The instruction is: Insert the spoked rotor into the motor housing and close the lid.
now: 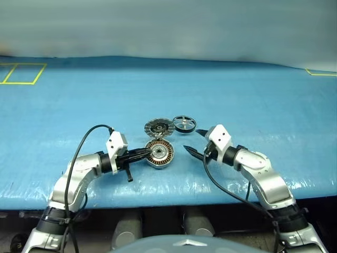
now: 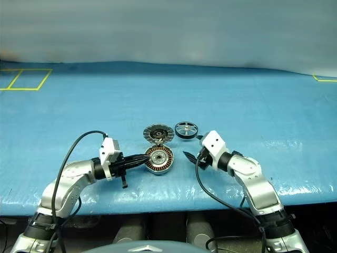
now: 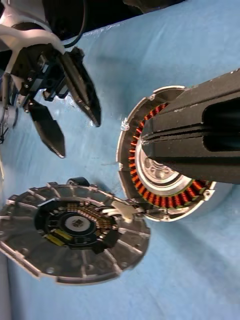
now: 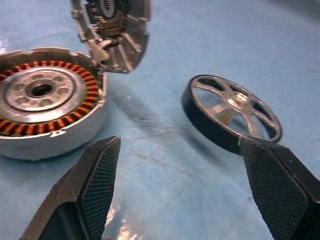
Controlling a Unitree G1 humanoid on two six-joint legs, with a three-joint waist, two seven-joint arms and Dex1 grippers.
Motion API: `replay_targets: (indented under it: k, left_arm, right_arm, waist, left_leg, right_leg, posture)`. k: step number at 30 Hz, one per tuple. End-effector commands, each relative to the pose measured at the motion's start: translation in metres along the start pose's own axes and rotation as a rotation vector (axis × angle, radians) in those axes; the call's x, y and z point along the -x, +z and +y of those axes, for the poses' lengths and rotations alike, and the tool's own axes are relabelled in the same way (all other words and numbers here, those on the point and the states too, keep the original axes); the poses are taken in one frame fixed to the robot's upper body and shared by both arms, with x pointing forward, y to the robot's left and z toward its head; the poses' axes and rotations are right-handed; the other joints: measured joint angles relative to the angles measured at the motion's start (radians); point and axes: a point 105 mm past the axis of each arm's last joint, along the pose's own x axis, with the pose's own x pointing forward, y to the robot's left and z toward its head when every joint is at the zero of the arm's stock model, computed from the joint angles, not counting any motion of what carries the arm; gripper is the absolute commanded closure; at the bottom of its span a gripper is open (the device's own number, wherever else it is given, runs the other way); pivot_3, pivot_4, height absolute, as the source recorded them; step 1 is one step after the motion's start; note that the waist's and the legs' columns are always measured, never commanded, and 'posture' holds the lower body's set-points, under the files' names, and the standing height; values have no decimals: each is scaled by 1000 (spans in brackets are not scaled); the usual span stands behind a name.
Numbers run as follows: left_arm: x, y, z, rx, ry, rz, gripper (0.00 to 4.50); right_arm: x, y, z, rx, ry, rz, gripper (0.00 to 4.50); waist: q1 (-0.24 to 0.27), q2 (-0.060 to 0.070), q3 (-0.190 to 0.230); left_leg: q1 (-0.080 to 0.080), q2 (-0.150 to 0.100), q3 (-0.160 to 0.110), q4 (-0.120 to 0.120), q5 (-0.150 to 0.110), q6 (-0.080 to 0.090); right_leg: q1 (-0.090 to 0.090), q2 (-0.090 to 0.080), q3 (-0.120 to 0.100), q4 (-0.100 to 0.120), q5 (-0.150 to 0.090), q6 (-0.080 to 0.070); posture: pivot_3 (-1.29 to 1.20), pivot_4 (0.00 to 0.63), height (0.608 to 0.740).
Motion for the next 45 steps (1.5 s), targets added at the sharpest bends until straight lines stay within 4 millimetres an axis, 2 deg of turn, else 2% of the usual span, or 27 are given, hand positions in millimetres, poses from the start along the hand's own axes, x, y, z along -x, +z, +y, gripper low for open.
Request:
replay_targets:
  k: [1,2,3,7,11,18,22,27,45]
  left_arm:
    - [6,10,0,-40,34,-46,4475]
    - [7,9,0,-38,45,-49,4475]
    - [7,8,0,-37,54,-53,4495]
    - [7,5,-1,-34,71,-62,4500]
    - [7,1,-1,-29,85,-65,4500]
    - [8,-3,-1,-28,102,-57,4500]
    - [8,-4,-1,-32,106,-54,4500]
    - [7,-4,0,-40,111,-52,4500]
    - [6,-5,0,-45,126,-46,4500]
  right_arm:
    - [-8,9,-17,48,-75,-13,510]
    - [-11,8,-22,53,-89,0,510]
    - [-14,9,-27,64,-105,11,693]
    - [-23,23,-39,108,-139,10,1753]
    - [-26,35,-39,97,-112,-15,1753]
    - [-32,34,-38,77,-82,5,1753]
    - [-37,20,-39,71,-78,57,1753]
    - [-40,12,-33,88,-45,89,1753]
    - [-42,2,-24,105,-8,131,1753]
  waist:
    - [0,0,0]
    - [-1,0,0]
    - [-1,0,0]
    - [0,0,0]
    - [0,0,0]
    - [-2,1,0]
    - [-5,1,0]
    - [-10,1,1]
    - [-18,1,0]
  left_leg:
    - [0,0,0,0,0,0]
    - [0,0,0,0,0,0]
    - [0,0,0,0,0,0]
    - [0,0,0,0,0,0]
    - [0,0,0,-1,0,0]
    - [0,0,0,-1,0,0]
    - [0,0,0,0,0,0]
    - [0,0,0,-1,0,0]
    - [0,0,0,-1,0,0]
  right_leg:
    - [0,0,0,0,0,0]
    - [0,0,0,0,0,0]
    - [0,0,0,0,0,0]
    - [0,0,0,0,0,0]
    - [0,0,0,0,0,0]
    - [0,0,0,0,0,0]
    - [0,0,0,0,0,0]
    - [0,0,0,0,0,0]
    - [0,0,0,0,0,0]
  posture:
    - [0,150,740]
    - [0,150,740]
    - [0,150,740]
    - [0,150,740]
    - [0,150,740]
    - [0,150,740]
    - [0,150,740]
    - [0,150,740]
    - [0,150,740]
